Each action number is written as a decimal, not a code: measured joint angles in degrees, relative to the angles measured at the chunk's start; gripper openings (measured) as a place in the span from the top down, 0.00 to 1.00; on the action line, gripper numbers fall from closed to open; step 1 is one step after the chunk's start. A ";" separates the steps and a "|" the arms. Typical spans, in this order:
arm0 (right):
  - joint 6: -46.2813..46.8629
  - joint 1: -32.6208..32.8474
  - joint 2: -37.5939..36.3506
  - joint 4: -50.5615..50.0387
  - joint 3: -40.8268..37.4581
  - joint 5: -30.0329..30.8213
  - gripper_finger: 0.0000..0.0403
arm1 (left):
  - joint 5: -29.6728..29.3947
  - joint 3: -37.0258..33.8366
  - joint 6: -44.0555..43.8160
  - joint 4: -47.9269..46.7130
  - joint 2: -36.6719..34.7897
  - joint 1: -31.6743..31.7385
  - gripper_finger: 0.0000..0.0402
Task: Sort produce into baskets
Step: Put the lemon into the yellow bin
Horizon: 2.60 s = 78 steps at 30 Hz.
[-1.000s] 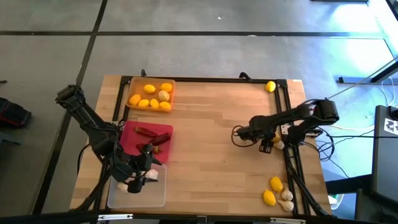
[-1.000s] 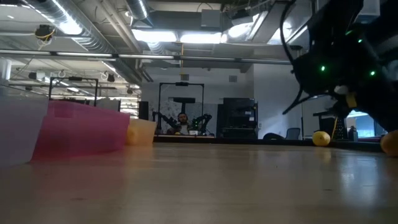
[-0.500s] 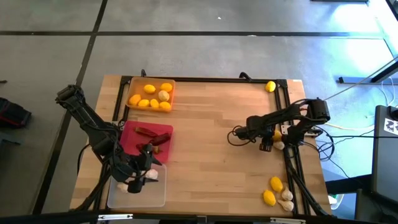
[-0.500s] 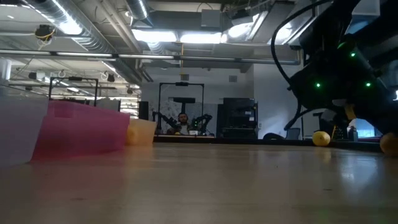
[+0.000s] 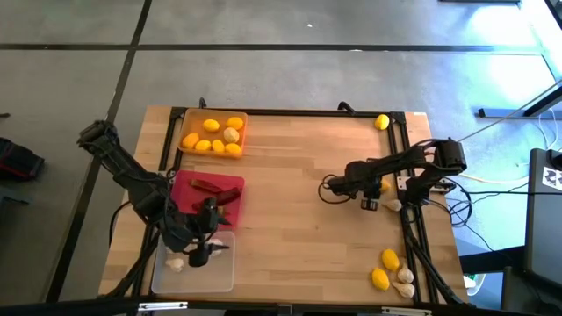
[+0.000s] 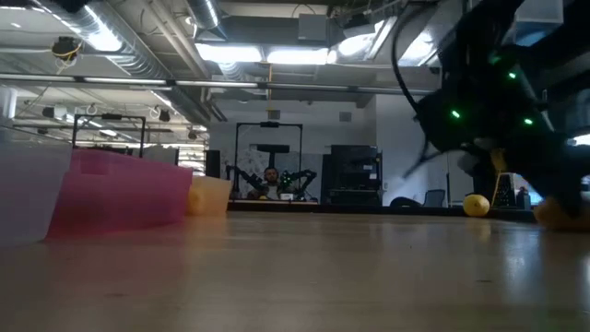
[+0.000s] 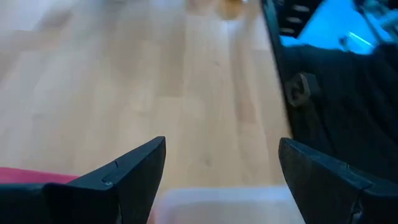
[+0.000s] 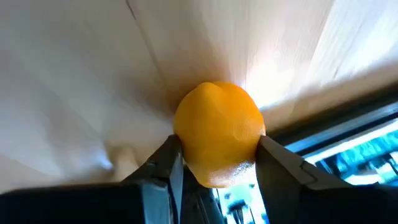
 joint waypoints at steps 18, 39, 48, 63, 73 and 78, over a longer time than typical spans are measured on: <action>-7.82 0.00 -3.29 14.03 16.74 2.89 0.65 | -13.36 -1.47 10.82 2.07 0.00 7.54 0.23; -14.79 0.07 -3.29 47.67 27.97 -11.08 0.65 | -14.39 -12.66 18.22 25.72 0.07 16.86 0.23; -14.98 1.98 -2.87 60.08 27.27 -15.63 0.65 | -14.35 -14.79 18.58 29.94 0.07 18.76 0.23; -16.41 5.38 -0.05 69.96 26.18 -13.95 0.65 | -9.26 -14.86 25.17 38.94 0.11 19.63 0.23; -16.33 6.06 1.78 78.51 26.20 -16.12 0.65 | -7.90 -14.86 25.69 39.13 3.58 19.69 0.23; -16.03 6.08 1.74 77.62 26.22 -16.02 0.65 | -7.77 -14.88 26.60 42.87 4.61 19.93 0.23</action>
